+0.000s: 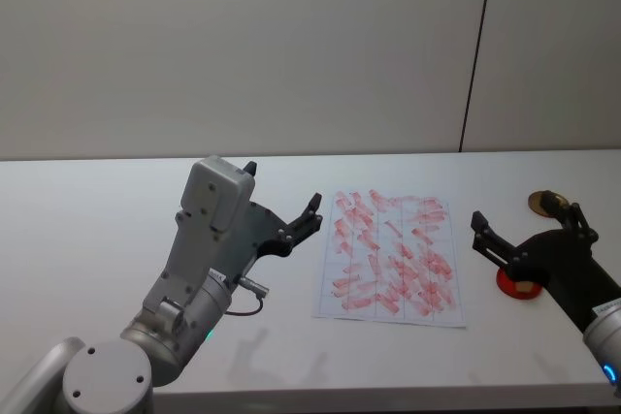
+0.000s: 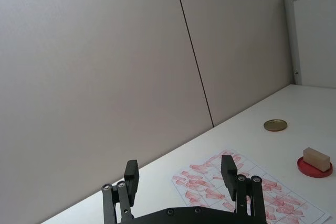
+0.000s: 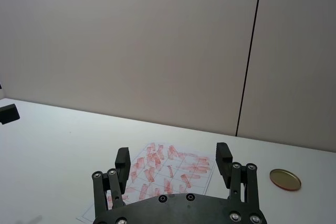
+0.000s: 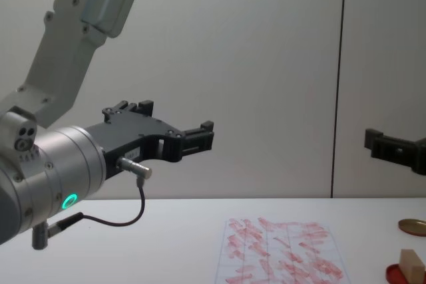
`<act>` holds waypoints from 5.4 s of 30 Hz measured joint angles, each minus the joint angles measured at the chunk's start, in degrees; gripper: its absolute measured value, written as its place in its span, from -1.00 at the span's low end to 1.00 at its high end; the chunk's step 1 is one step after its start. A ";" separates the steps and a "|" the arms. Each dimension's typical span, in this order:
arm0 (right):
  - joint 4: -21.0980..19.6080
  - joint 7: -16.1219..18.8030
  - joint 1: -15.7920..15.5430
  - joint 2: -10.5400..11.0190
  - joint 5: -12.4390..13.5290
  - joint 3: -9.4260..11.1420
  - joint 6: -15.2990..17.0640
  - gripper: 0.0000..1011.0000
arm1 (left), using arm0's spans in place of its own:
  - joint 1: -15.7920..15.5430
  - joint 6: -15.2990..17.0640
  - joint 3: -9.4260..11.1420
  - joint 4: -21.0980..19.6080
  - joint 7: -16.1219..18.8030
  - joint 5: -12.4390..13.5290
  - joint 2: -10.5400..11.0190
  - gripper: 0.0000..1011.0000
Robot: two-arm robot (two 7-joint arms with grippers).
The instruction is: Use the one hand to pick up the stamp and affix it onto the A4 paper.
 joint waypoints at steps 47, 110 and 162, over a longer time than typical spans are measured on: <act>0.00 0.00 0.00 0.00 0.00 0.00 0.00 0.98 | 0.00 0.00 0.00 0.00 0.00 0.00 0.00 0.96; 6.12 -3.20 4.26 -2.23 0.56 0.79 4.93 0.98 | 0.00 0.00 0.00 0.00 0.00 0.00 0.00 0.96; 39.23 -13.51 26.91 -11.56 6.89 2.18 23.16 0.98 | 0.00 0.00 0.00 0.00 0.00 0.00 0.00 0.96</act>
